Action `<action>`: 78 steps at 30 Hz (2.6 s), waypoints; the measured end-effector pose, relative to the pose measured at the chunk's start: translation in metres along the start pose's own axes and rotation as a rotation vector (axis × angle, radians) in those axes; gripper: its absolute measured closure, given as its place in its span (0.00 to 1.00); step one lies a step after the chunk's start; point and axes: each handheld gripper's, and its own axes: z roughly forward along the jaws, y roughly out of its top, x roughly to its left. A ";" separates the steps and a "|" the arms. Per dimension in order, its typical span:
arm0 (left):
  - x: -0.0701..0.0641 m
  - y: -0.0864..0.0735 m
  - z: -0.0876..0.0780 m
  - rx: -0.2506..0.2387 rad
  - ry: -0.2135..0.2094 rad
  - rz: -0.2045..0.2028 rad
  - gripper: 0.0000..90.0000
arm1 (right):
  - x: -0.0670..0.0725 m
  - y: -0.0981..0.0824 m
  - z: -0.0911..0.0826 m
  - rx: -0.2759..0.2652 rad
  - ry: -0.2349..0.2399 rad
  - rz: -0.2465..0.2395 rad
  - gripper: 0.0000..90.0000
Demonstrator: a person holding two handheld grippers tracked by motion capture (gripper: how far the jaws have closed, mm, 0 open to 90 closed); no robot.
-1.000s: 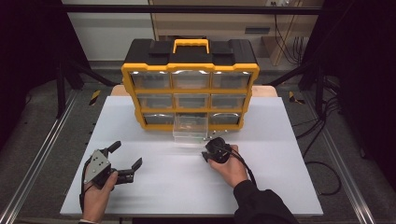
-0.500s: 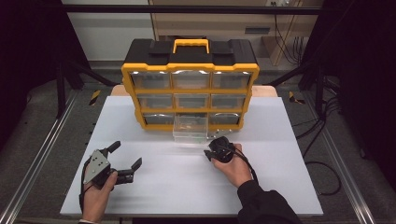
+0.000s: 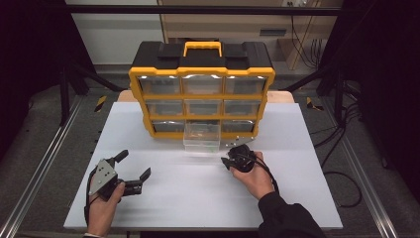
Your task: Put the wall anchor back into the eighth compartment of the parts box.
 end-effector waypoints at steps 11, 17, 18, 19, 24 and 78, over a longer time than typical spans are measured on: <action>0.000 0.000 0.000 -0.001 0.003 0.000 0.01 | 0.001 0.001 -0.009 -0.024 0.010 -0.012 0.73; 0.000 0.000 0.000 -0.001 0.002 0.000 0.01 | 0.000 0.003 -0.016 -0.046 0.007 -0.018 0.73; 0.000 0.000 0.000 -0.001 0.002 -0.001 0.01 | 0.000 0.004 -0.017 -0.050 0.007 -0.017 0.73; 0.000 0.000 0.000 -0.001 0.002 -0.001 0.01 | 0.000 0.004 -0.019 -0.049 0.007 -0.008 0.73; 0.000 0.000 0.000 -0.003 0.001 -0.004 0.01 | -0.002 0.005 -0.023 -0.062 -0.001 -0.012 0.73; 0.000 0.000 0.000 -0.005 0.003 -0.003 0.01 | -0.007 0.036 -0.054 -0.163 -0.010 -0.011 0.73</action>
